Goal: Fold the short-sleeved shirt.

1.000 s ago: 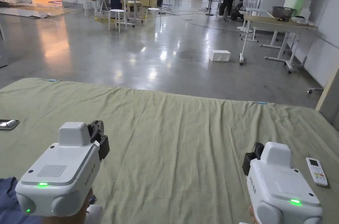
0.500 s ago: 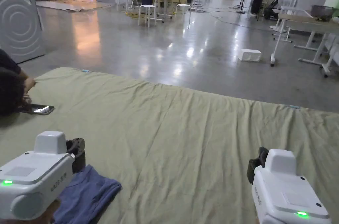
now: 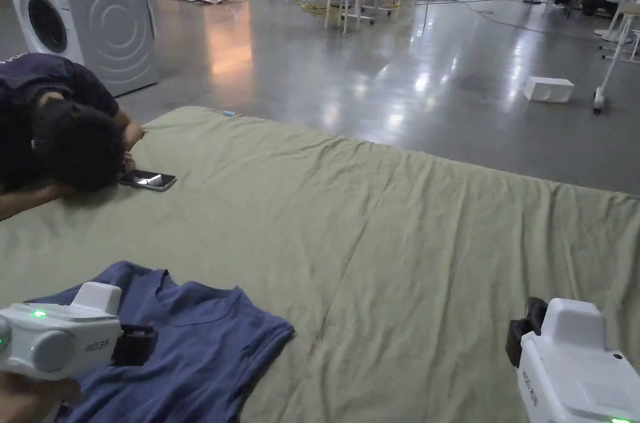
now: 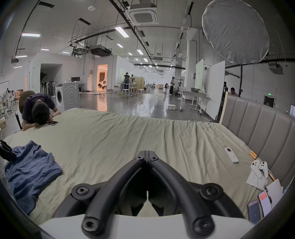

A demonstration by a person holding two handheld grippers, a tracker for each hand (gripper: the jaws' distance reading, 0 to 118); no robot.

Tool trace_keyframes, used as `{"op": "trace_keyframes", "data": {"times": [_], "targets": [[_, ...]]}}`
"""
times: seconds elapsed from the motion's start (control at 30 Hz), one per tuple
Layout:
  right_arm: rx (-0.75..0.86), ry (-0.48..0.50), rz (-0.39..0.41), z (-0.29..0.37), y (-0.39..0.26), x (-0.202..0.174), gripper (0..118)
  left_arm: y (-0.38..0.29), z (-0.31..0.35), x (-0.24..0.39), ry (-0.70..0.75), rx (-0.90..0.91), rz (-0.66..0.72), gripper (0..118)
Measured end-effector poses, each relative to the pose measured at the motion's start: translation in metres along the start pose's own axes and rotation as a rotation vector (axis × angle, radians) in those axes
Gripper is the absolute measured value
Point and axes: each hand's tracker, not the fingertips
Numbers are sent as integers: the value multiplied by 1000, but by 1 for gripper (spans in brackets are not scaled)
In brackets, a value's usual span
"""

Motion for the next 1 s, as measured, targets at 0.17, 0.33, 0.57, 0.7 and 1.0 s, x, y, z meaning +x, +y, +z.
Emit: {"op": "trace_keyframes", "data": {"times": [0.17, 0.33, 0.57, 0.7, 1.0], "targets": [[-16, 10, 2, 0, -3, -2, 0, -21, -44, -12, 21, -108, 96, 103], [-19, 14, -15, 5, -9, -1, 0, -49, -74, -6, 34, -171, 117, 83], [-28, 11, -13, 12, -11, -4, 0, -45, -58, 9, 31, -96, 34, 47], [-25, 18, -10, 13, -14, -8, 0, -50, -61, 15, 57, -89, -43, 7], [-4, 39, -18, 16, -17, -8, 0, -43, -37, 8, 43, 106, 121, 2]]}}
